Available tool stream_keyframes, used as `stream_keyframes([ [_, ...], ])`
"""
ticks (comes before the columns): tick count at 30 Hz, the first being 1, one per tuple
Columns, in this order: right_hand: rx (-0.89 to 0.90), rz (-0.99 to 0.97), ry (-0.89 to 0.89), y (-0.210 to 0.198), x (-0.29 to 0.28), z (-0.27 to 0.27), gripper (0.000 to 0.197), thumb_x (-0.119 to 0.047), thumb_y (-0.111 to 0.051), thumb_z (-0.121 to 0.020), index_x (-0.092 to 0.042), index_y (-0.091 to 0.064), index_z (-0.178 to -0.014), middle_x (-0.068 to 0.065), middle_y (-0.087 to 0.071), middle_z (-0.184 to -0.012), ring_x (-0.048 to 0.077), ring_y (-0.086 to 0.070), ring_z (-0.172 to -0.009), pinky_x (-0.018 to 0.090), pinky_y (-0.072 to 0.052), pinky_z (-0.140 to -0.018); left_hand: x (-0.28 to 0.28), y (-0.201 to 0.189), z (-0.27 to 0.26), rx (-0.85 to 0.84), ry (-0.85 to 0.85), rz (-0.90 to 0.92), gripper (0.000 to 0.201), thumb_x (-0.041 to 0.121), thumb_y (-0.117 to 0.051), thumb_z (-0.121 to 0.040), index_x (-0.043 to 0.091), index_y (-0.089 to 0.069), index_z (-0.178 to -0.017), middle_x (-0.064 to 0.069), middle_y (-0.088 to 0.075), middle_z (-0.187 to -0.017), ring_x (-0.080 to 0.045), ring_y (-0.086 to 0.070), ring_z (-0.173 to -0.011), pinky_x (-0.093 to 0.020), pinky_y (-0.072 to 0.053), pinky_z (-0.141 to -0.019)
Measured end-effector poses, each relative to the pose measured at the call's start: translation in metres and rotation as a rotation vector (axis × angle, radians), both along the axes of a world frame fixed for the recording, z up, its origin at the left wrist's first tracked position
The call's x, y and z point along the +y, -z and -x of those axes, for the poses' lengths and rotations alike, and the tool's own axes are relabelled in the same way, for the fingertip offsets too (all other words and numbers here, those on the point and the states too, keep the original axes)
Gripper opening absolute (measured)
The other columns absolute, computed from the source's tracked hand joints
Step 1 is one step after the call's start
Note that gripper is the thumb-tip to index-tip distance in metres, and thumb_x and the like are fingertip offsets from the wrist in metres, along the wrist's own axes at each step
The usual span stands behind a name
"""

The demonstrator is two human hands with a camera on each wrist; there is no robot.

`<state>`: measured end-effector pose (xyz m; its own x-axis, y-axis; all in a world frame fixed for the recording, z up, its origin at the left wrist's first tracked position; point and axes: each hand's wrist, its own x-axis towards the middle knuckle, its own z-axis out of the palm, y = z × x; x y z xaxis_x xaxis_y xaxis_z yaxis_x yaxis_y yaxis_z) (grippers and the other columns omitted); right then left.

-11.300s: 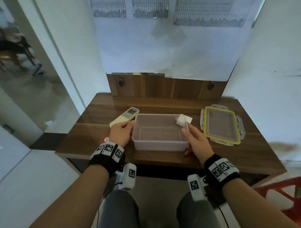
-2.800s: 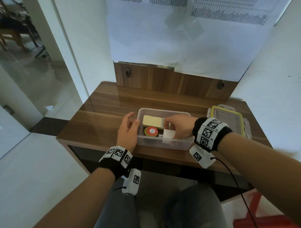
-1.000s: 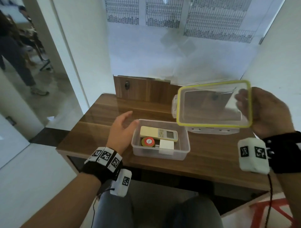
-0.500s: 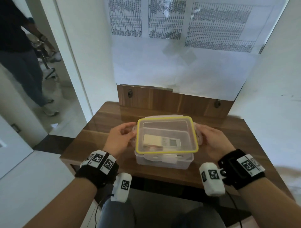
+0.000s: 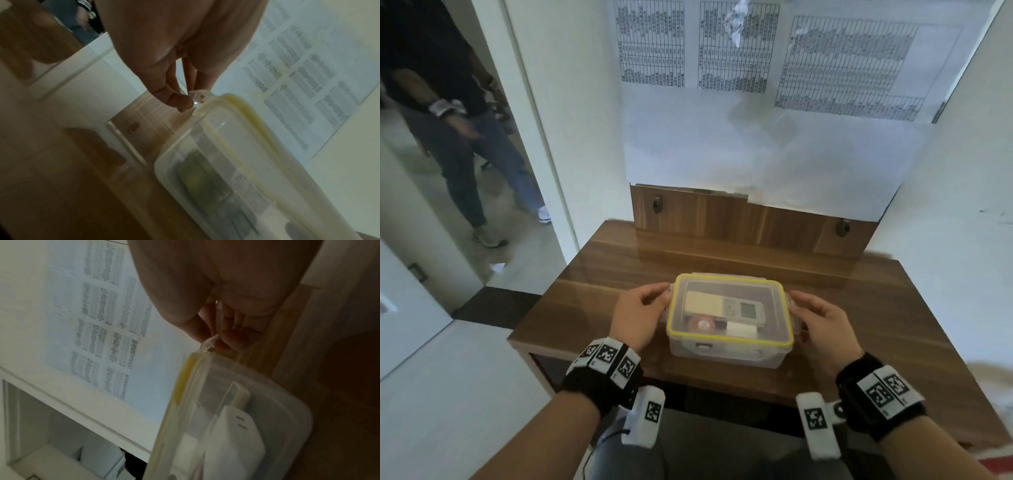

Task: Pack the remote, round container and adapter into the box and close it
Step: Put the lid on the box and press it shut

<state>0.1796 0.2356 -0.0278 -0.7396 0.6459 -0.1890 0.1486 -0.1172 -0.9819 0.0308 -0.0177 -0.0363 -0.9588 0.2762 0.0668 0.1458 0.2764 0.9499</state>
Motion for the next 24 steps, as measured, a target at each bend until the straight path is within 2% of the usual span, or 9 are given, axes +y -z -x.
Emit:
stream_keyframes([
  [2, 0.03, 0.04, -0.004, 0.005, -0.002, -0.002, 0.031, -0.01, -0.059, -0.092, -0.011, -0.062, -0.123, 0.018, -0.066, -0.093, 0.029, -0.053, -0.076, 0.04, -0.048, -0.063, -0.001, 0.001, -0.004, -0.006, 0.002, -0.002, 0.027, 0.018, -0.064, -0.095, 0.012, -0.072, -0.12, 0.008, -0.071, -0.105, 0.002, -0.063, -0.096, -0.008, -0.043, -0.079],
  [4, 0.055, 0.052, 0.002, 0.012, -0.005, -0.005, 0.031, -0.012, -0.059, -0.092, -0.013, -0.063, -0.122, 0.018, -0.071, -0.1, 0.032, -0.059, -0.082, 0.053, -0.051, -0.077, -0.001, 0.003, -0.01, -0.032, 0.017, -0.041, 0.029, 0.021, -0.061, -0.096, 0.015, -0.069, -0.124, 0.008, -0.07, -0.113, 0.01, -0.061, -0.094, -0.003, -0.044, -0.077],
  [6, 0.06, 0.023, 0.03, 0.018, -0.007, -0.006, 0.028, -0.013, -0.06, -0.091, -0.014, -0.066, -0.118, 0.015, -0.074, -0.103, 0.032, -0.065, -0.087, 0.058, -0.051, -0.085, 0.001, 0.007, -0.017, -0.068, 0.03, -0.091, 0.033, 0.024, -0.06, -0.097, 0.016, -0.066, -0.128, 0.011, -0.068, -0.112, 0.019, -0.061, -0.086, -0.001, -0.045, -0.072],
  [8, 0.042, -0.098, 0.073, 0.019, -0.006, -0.007, 0.024, -0.016, -0.065, -0.088, -0.015, -0.07, -0.111, 0.009, -0.075, -0.101, 0.027, -0.069, -0.094, 0.051, -0.054, -0.088, 0.004, 0.011, -0.021, -0.087, 0.032, -0.089, 0.038, 0.027, -0.061, -0.096, 0.017, -0.062, -0.133, 0.008, -0.07, -0.114, 0.014, -0.064, -0.092, -0.009, -0.05, -0.078],
  [11, -0.037, -0.46, 0.064, 0.014, -0.002, -0.011, 0.016, -0.021, -0.067, -0.086, -0.019, -0.074, -0.101, 0.001, -0.071, -0.098, 0.019, -0.067, -0.094, 0.038, -0.053, -0.086, 0.007, 0.012, -0.023, -0.02, 0.023, 0.021, 0.042, 0.03, -0.059, -0.097, 0.017, -0.059, -0.136, 0.0, -0.066, -0.13, -0.007, -0.062, -0.113, -0.029, -0.05, -0.097],
  [14, -0.16, -0.738, -0.06, 0.001, -0.009, -0.016, 0.021, -0.033, -0.058, -0.091, -0.021, -0.074, -0.094, 0.002, -0.063, -0.09, 0.016, -0.061, -0.083, 0.036, -0.049, -0.078, 0.007, 0.01, -0.023, -0.007, 0.039, 0.09, 0.046, 0.031, -0.057, -0.098, 0.014, -0.054, -0.141, 0.003, -0.062, -0.134, -0.004, -0.056, -0.116, -0.02, -0.044, -0.096],
  [17, -0.202, -0.78, -0.13, -0.001, -0.015, -0.019, 0.03, -0.045, -0.056, -0.09, -0.021, -0.072, -0.099, 0.002, -0.063, -0.089, 0.014, -0.059, -0.08, 0.037, -0.05, -0.076, 0.008, 0.009, -0.023, -0.046, 0.059, 0.055, 0.044, 0.028, -0.055, -0.1, 0.014, -0.054, -0.141, 0.007, -0.062, -0.13, 0.002, -0.057, -0.105, -0.006, -0.043, -0.083],
  [21, -0.201, -0.72, -0.119, 0.003, -0.016, -0.017, 0.04, -0.044, -0.058, -0.089, -0.02, -0.067, -0.12, -0.002, -0.068, -0.098, 0.015, -0.063, -0.09, 0.036, -0.052, -0.081, 0.013, 0.012, -0.026, -0.098, 0.042, 0.016, 0.044, 0.033, -0.05, -0.101, 0.019, -0.054, -0.142, 0.001, -0.063, -0.136, -0.012, -0.06, -0.118, -0.037, -0.049, -0.102],
  [24, -0.184, -0.656, -0.131, 0.002, -0.02, -0.016, 0.036, -0.038, -0.057, -0.091, -0.02, -0.066, -0.121, -0.016, -0.066, -0.093, -0.001, -0.062, -0.087, 0.018, -0.048, -0.071, 0.017, 0.013, -0.028, -0.094, 0.039, 0.031, 0.043, 0.033, -0.045, -0.102, 0.021, -0.056, -0.141, 0.001, -0.065, -0.131, -0.016, -0.061, -0.117, -0.043, -0.048, -0.102],
])
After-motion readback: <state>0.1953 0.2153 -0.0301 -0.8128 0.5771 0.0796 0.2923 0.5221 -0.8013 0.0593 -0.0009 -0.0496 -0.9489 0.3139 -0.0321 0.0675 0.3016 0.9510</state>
